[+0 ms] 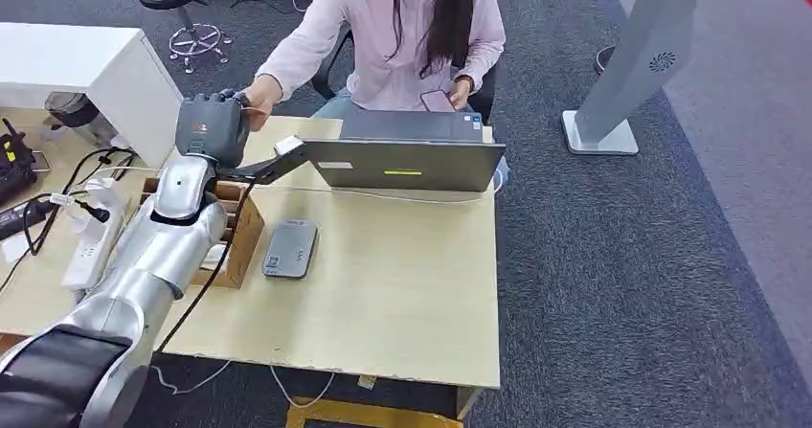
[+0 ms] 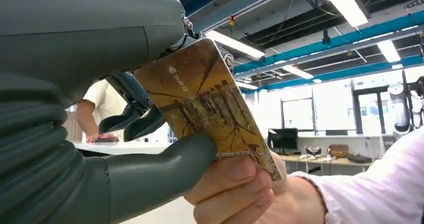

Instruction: Pass the card to the sensor for recognition and then transmit it.

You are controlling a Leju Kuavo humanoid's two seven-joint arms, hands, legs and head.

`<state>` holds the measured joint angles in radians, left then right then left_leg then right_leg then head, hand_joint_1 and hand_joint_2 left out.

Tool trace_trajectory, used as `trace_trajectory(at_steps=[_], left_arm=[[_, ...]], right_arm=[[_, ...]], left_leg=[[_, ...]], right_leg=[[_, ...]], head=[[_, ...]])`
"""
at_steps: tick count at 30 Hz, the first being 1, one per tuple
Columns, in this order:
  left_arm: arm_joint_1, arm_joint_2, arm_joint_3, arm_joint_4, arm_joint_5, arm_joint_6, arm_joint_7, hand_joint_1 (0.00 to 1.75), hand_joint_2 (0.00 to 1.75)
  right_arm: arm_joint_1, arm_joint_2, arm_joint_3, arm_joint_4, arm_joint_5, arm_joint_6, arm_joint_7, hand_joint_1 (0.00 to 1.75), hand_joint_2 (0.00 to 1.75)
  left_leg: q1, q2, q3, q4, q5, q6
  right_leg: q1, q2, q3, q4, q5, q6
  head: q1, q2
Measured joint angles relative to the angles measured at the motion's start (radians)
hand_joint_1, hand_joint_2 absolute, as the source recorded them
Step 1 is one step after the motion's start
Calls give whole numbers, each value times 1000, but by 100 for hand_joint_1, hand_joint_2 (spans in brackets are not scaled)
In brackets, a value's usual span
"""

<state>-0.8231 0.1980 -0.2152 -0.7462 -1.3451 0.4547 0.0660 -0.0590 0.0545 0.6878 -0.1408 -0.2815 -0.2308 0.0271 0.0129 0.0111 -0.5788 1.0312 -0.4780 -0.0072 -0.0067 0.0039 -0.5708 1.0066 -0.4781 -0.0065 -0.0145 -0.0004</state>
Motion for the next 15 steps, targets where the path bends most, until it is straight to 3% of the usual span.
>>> trace_trajectory(at_steps=[1,9,15], left_arm=[[5,6,0,0,4,0,-3,0,175],[38,32,0,-22,30,-3,-4,0,175],[159,51,0,-191,66,-3,-21,0,175]], right_arm=[[0,0,1,0,1,-2,0,0,175],[1,0,8,-2,5,-3,0,0,175],[3,2,8,-2,-8,-14,2,0,175]], left_leg=[[0,0,0,0,0,0],[0,-1,-1,0,0,0],[-1,-1,-1,0,0,0]], right_leg=[[0,0,0,0,0,0],[0,-1,0,0,0,0],[-1,-1,0,0,0,0]], head=[[0,0],[1,0],[1,0]])
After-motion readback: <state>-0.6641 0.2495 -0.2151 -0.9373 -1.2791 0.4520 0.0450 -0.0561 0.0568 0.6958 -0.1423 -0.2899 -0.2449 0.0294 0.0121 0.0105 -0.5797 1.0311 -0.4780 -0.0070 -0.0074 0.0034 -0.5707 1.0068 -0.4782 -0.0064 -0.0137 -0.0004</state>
